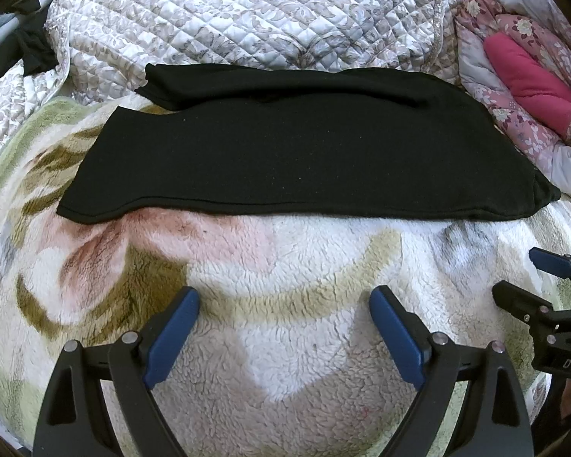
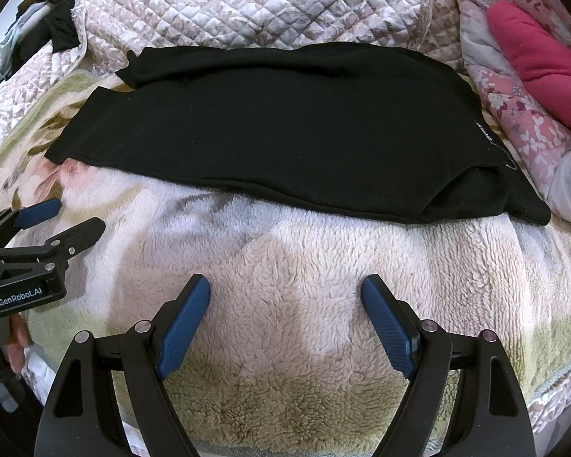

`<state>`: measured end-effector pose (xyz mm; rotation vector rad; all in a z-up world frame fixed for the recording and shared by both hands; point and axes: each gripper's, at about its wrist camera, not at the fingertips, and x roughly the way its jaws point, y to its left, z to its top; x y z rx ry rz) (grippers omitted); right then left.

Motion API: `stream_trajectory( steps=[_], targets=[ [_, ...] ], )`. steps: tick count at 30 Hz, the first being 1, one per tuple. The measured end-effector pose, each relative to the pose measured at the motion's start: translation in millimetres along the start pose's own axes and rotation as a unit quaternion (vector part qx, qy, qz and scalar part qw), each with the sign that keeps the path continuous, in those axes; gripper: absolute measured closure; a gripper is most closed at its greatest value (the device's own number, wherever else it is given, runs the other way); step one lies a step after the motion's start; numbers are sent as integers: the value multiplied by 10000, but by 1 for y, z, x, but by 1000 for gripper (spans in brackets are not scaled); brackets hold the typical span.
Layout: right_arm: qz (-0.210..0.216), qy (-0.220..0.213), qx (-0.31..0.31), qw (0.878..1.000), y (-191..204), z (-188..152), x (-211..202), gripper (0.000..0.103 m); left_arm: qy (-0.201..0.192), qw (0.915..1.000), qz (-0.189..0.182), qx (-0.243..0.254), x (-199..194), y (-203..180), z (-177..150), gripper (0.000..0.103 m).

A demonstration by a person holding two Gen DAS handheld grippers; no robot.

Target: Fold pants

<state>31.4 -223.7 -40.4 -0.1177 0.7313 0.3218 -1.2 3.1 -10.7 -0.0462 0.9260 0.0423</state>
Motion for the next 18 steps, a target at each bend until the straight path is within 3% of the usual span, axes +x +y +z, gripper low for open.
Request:
stream_trajectory(
  steps=[18],
  targets=[
    [7,15,-5,10000,-1,1,0,21,15,10000,0,-7,-4,-2,1,10]
  ],
)
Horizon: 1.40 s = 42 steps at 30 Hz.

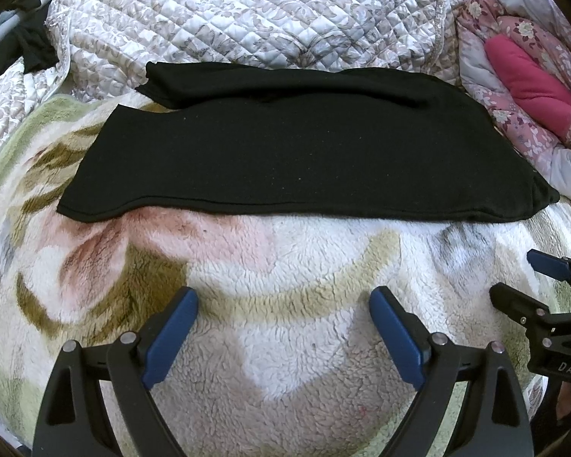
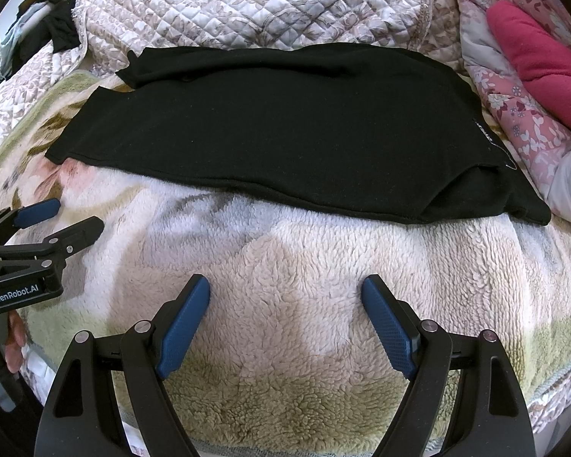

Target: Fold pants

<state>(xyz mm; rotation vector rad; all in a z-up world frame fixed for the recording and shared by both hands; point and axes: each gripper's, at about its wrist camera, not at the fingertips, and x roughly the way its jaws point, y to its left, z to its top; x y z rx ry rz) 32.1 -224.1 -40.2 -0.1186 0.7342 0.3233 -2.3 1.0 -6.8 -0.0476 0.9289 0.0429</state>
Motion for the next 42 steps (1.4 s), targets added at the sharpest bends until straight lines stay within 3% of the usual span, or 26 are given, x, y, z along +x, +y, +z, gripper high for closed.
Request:
stream_trajectory(
  steps=[30,38,42],
  targets=[
    [171,-106,215,9996,-15,8,-14,21,-26,10000,-56,-46,-4,1,1,10],
    [212,-449,1116,9925,-71,18,-33,21,-315,9954,-240,-877,-15,55,13,12],
    [418,-508,1762,9822,-102,16,-32,27,-342,9889,-256,-1425,-7,94,17,15]
  ],
)
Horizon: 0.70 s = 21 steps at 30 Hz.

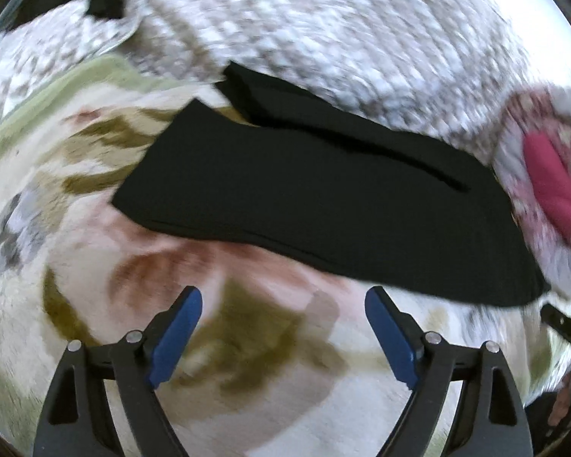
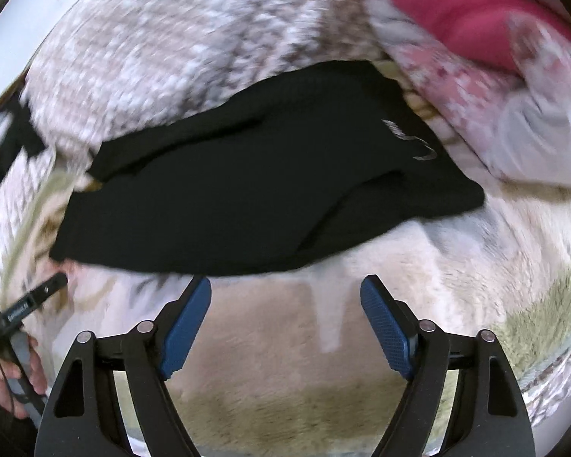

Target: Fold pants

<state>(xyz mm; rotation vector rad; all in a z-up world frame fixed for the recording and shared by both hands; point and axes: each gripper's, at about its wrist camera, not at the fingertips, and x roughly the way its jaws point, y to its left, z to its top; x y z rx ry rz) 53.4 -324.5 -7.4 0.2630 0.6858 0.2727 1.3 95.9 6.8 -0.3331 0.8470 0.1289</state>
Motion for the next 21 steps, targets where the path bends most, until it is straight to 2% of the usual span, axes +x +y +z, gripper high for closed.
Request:
stream_trajectory(
  steps=[4,6,13,19,21],
  targets=[
    [225,-122,480,9985,-19,9,0,35,40,9989,-50,-463,12,27,8,22],
    [277,-167,633,9975,-25,13,3,35,44,9979,-167,-626,18,36,11,25],
    [437,-228,1246,9910,-51,29,21,35,-32,9948,-382,-946,34,50,29,25],
    [636,-329,1691,9830,-70,42,34,35,-113,9940,-366,-1027,43,53,42,25],
    [678,-380,1785,9809,-73,46,37,37,-144,9935,-338,-1077,45,55,46,33]
  ],
)
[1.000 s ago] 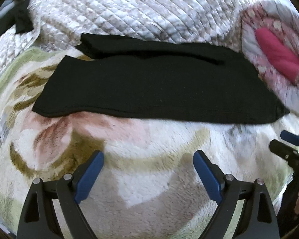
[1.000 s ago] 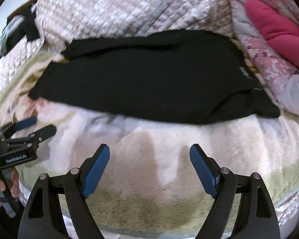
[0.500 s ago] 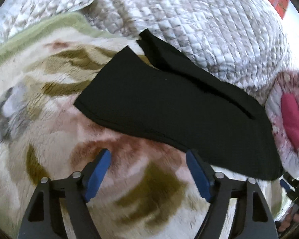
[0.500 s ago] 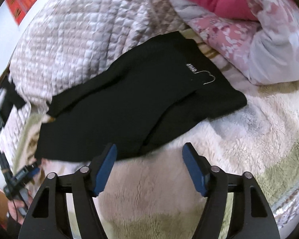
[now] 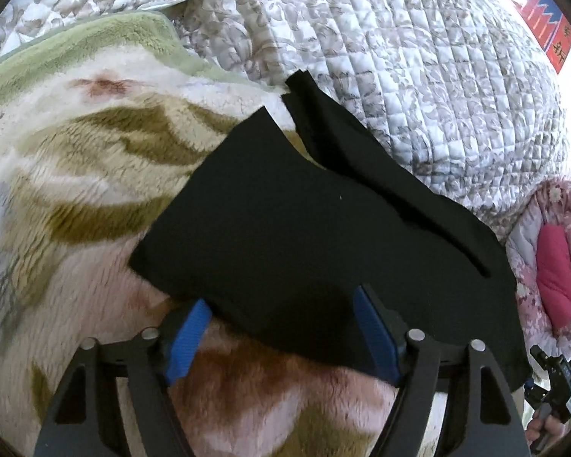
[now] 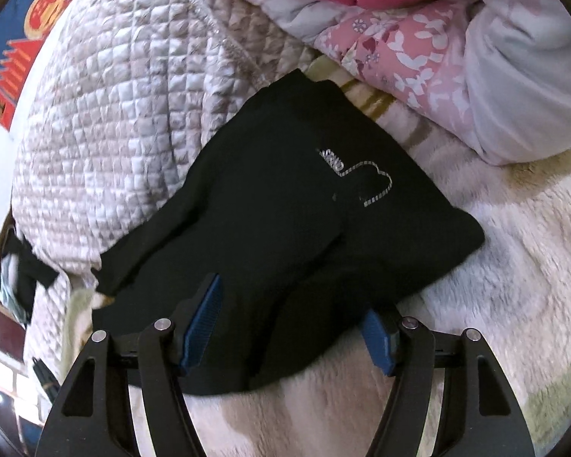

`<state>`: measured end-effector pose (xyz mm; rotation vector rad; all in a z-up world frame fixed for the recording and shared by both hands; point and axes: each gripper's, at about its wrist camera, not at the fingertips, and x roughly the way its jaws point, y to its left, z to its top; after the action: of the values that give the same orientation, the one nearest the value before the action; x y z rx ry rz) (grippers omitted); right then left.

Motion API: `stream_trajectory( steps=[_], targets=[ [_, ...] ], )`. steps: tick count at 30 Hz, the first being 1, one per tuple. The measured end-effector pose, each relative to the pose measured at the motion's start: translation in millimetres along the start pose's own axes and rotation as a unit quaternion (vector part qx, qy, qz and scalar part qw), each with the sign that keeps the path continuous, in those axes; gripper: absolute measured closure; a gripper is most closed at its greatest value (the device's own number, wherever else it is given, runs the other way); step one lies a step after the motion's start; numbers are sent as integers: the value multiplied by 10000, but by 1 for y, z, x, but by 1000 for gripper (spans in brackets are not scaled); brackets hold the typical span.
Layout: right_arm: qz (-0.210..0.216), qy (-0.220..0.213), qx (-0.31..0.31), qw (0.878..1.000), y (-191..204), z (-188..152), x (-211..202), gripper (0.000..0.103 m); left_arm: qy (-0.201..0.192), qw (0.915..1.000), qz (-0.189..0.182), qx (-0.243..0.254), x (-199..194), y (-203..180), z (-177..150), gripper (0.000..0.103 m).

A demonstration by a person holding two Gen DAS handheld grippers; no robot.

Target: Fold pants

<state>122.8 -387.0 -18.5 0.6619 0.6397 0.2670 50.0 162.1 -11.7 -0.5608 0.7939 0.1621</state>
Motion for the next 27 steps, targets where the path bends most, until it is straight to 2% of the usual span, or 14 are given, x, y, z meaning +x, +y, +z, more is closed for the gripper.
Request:
stream_trajectory(
  steps=[2,3,5,7,9,13,19,24,27],
  targets=[
    [-106,-6,30,9999,-2,4,5,47,17,9999,115,-92,4,2,4,55],
    [-139,-17,73,9999,-3,6,7,57,-7,9997,203,-166,6,5,6,61],
    [-194,-6,161,9997,-6,10,11,71,-24,9994,279,-224,7,9,9,90],
    [-149,1,215,9997,-8,14,13,86,34,9991,307,-279,8,14,13,98],
    [-181,-18,168,9997,-5,16,10,98,-8,9991,392,-142,3,10,16,99],
    [0,-50,138,9999,3,18,-8,99,-215,9992,335,75,-26,1,19,99],
    [290,-22,219,9993,4,5,-59,99,-380,9988,259,180,-83,2,10,99],
    [159,328,269,9990,-12,-29,-80,99,-273,9993,249,40,-119,26,-27,99],
    [78,472,391,9981,-26,-45,-84,99,-105,9996,269,13,-124,37,-53,99]
  ],
)
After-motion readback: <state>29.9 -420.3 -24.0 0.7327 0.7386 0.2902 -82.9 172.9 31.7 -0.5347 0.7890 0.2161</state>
